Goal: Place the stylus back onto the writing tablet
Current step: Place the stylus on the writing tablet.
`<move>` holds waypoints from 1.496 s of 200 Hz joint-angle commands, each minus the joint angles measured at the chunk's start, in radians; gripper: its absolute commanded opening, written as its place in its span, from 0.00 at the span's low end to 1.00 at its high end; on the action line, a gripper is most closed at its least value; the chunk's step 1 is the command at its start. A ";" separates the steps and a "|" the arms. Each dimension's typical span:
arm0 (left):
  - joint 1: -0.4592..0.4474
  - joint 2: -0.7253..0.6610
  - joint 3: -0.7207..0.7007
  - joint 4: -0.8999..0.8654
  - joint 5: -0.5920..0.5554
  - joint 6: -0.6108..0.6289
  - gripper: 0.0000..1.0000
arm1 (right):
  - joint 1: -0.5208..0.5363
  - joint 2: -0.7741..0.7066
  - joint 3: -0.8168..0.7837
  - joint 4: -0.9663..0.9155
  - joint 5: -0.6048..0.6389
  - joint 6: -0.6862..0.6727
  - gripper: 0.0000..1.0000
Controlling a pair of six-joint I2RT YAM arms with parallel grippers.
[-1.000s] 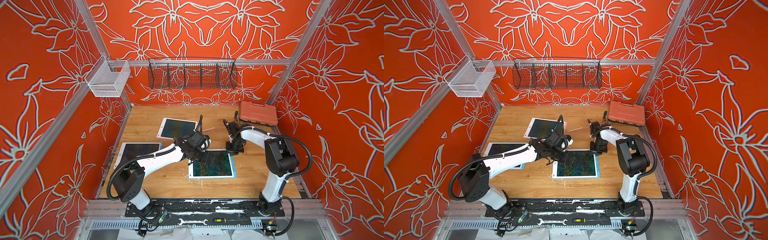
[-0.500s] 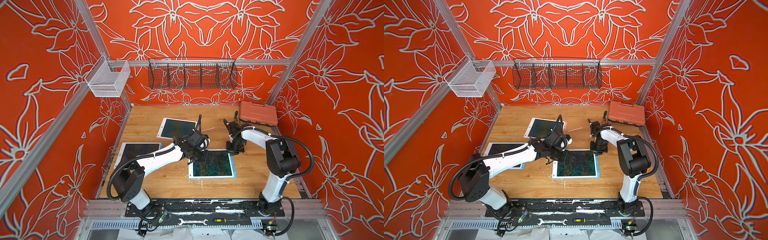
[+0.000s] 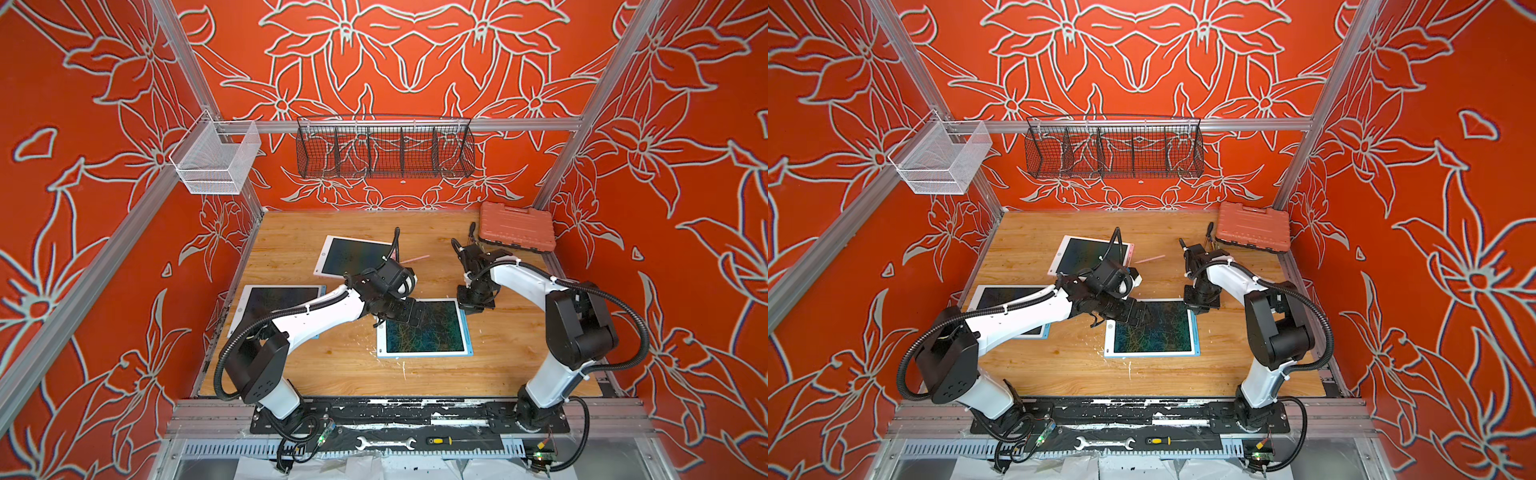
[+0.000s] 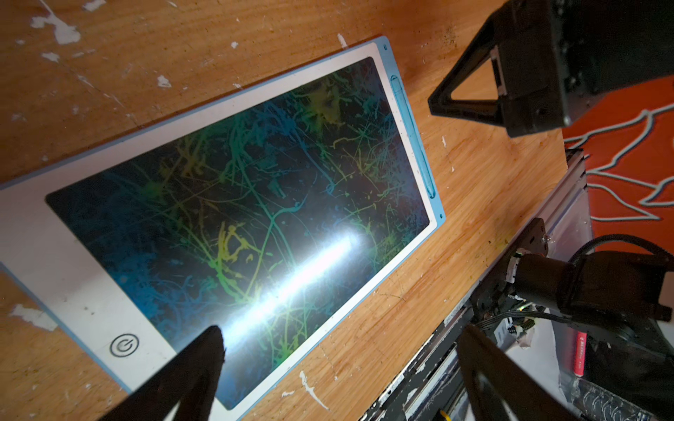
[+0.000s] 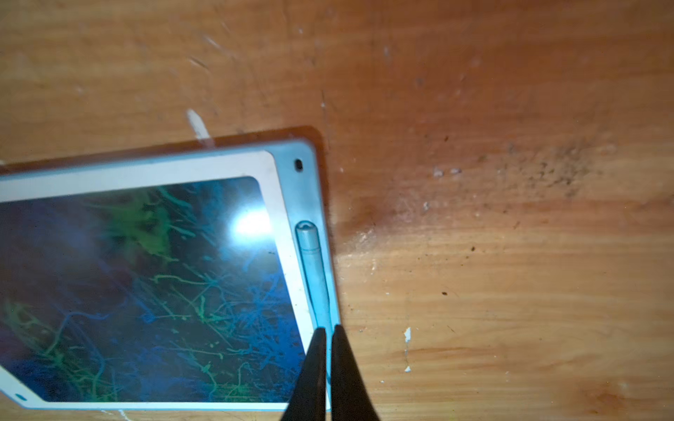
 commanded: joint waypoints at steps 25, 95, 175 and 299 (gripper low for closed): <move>0.038 -0.022 -0.029 -0.005 0.017 -0.014 0.97 | 0.009 -0.025 -0.055 -0.009 -0.018 0.024 0.08; 0.098 -0.049 -0.083 0.005 0.035 -0.055 0.97 | 0.025 -0.033 -0.093 0.021 -0.054 0.051 0.08; 0.137 -0.086 -0.127 0.012 0.033 -0.071 0.97 | 0.032 -0.019 -0.123 0.044 -0.055 0.053 0.08; 0.251 -0.087 -0.208 -0.016 0.058 -0.122 0.97 | 0.039 -0.072 -0.035 0.009 -0.049 0.055 0.15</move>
